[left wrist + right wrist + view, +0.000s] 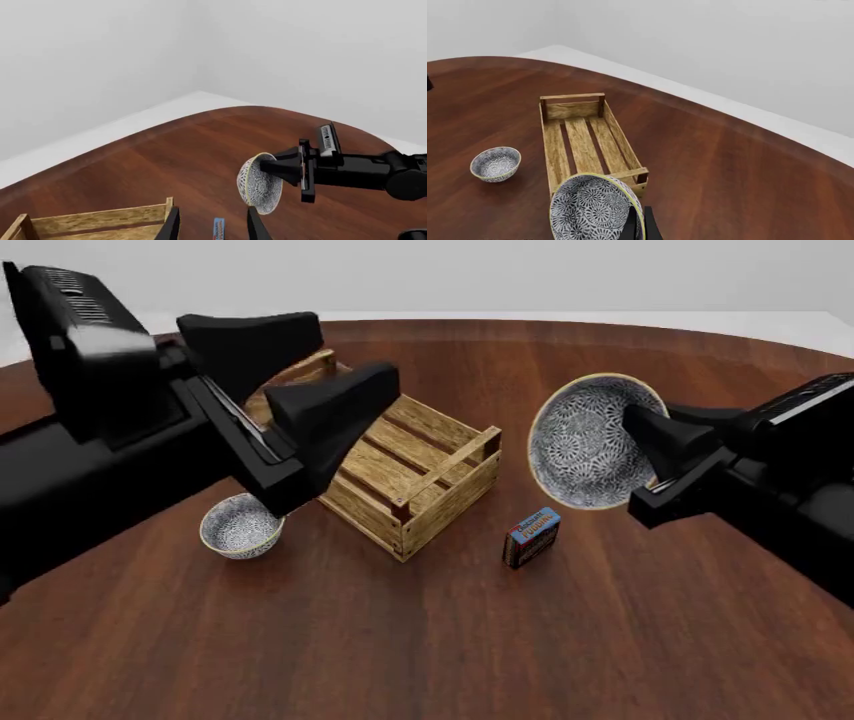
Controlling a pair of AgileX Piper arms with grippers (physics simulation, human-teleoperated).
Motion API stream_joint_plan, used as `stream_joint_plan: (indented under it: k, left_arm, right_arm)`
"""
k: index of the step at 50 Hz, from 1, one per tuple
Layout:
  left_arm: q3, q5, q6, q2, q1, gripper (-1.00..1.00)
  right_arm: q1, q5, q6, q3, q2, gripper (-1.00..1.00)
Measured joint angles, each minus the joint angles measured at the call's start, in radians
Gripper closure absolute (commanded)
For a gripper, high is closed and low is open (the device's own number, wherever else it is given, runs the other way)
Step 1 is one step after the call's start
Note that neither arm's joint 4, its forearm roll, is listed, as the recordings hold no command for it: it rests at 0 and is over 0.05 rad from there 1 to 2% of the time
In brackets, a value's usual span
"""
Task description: Stack the right bowl on the left bowl and place them in the tray.
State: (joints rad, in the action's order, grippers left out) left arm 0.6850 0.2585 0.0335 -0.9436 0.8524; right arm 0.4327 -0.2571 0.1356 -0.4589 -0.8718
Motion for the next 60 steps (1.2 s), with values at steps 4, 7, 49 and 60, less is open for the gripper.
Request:
stream_joint_plan:
  k: [4,7,49,60]
  left_arm:
    - [0.007,0.009,-0.007,-0.026,0.017,-1.0]
    - [0.011,0.017,-0.011,-0.046,0.03,-1.0]
    - [0.009,0.131,-0.017,-0.253,0.111,-1.0]
    - [0.014,0.149,-0.025,-0.293,0.109,-1.0]
  right_arm:
    - [0.01,0.001,0.0,0.0,0.002,1.0]
    - [0.016,0.001,0.001,0.001,0.003,1.0]
    - [0.113,0.019,-0.004,0.006,0.011,1.0]
    - [0.137,0.03,0.002,0.009,0.018,1.0]
